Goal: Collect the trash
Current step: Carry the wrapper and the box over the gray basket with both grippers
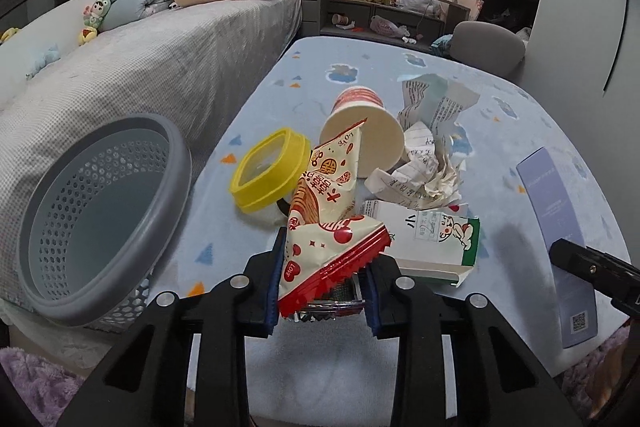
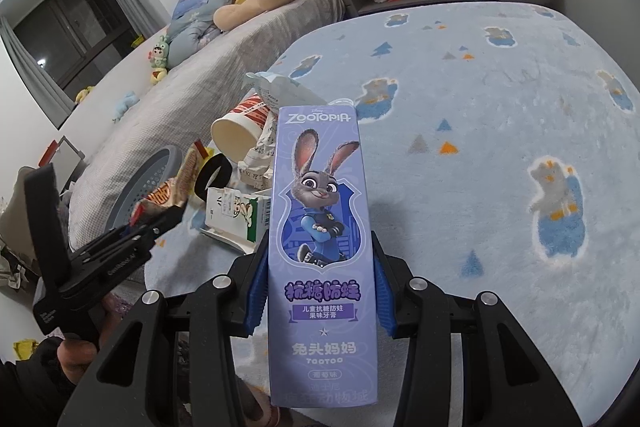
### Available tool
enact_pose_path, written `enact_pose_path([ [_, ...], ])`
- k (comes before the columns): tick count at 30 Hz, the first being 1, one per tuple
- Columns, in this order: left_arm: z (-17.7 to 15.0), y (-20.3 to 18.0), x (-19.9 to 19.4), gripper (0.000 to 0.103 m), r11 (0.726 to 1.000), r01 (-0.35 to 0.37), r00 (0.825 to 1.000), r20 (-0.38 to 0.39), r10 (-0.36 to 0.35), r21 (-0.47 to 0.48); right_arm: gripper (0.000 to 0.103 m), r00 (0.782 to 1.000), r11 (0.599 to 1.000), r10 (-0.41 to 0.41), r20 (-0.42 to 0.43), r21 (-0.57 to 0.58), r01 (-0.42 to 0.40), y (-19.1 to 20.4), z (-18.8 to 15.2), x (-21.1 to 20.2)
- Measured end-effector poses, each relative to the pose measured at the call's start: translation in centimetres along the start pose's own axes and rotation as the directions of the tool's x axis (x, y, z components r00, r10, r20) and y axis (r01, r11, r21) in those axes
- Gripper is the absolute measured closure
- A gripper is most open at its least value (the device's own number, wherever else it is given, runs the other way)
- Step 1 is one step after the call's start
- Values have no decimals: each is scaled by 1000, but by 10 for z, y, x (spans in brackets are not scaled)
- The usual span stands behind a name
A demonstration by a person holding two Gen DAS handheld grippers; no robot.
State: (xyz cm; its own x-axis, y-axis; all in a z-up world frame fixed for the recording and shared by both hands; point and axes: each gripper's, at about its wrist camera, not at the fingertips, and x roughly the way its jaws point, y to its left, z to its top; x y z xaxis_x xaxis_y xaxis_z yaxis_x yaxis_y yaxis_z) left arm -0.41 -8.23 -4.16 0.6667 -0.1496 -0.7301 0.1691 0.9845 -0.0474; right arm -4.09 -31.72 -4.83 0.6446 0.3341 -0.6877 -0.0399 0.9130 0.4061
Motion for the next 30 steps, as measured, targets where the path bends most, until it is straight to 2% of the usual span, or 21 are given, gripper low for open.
enact_pose_path([
  [7,7,10,-30,72,999,34,998,52,-33,-11,60,1000,1000,-1,14,-8,2,16,4,-1],
  [13,13,32,-43,72,1000,5,998,61,-3,-27,60,1000,998,25,17,-54,-24,49,14,5],
  [22,25,94,-53,72,994,-82,993,73,88,-78,60,994,982,106,-17,-155,-108,118,34,40],
  [30,36,150,-51,72,978,-164,985,39,170,-128,60,979,954,183,-91,-226,-199,182,47,86],
])
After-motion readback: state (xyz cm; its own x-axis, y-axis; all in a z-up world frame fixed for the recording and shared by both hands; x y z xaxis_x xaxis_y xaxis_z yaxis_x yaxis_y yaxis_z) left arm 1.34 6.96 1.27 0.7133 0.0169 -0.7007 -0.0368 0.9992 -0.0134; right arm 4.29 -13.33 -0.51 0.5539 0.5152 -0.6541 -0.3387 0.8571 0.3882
